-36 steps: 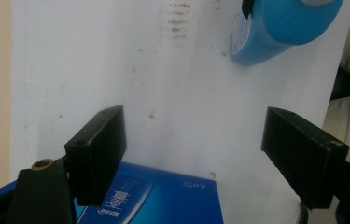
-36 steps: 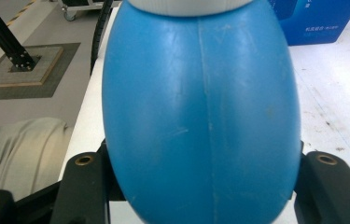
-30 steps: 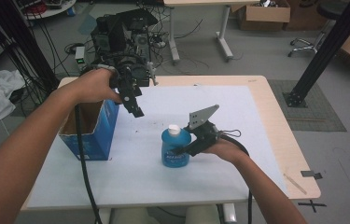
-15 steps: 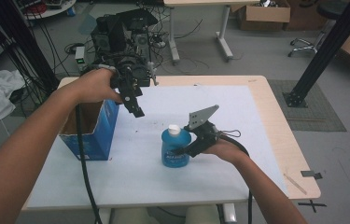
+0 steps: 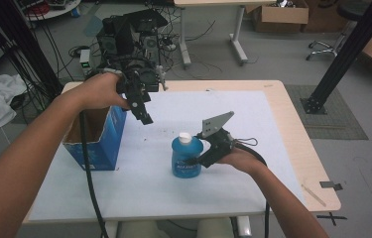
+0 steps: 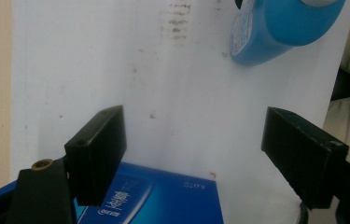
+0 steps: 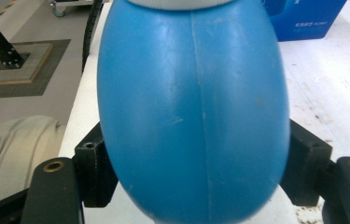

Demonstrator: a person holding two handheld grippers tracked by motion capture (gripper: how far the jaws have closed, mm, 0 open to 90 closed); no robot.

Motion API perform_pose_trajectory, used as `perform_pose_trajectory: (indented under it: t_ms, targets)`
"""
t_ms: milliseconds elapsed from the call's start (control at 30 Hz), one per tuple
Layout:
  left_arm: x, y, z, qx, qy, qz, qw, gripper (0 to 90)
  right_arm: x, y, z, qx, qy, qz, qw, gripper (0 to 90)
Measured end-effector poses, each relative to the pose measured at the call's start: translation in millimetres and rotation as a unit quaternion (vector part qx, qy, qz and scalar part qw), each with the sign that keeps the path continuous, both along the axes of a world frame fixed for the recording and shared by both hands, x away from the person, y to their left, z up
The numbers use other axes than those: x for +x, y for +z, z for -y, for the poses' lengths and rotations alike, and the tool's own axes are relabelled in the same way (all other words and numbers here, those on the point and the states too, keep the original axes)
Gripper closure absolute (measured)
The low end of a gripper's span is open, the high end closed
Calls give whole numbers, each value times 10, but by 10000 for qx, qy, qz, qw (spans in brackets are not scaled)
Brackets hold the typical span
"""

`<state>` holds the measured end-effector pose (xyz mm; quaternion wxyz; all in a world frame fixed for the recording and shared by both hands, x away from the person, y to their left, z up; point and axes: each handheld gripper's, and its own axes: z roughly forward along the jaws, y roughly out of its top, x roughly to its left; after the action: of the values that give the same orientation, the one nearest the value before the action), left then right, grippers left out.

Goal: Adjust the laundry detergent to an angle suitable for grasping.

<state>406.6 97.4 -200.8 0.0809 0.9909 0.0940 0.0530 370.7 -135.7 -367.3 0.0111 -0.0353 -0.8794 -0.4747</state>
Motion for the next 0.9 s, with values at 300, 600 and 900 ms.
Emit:
perform_pose_trajectory:
  t_ms: [300, 600, 900]
  targets:
    - [-1, 2, 18, 29, -9, -15, 10000, 228, -13, 41, 61, -18, -62, 23, 10000, 227]
    - [-1, 1, 30, 41, -20, -12, 10000, 228, -28, 73, 113, -5, -175, 46, 9998, 173]
    - [-2, 5, 40, 40, -23, -21, 10000, 227, -57, 134, 176, -44, -220, 84, 9997, 153]
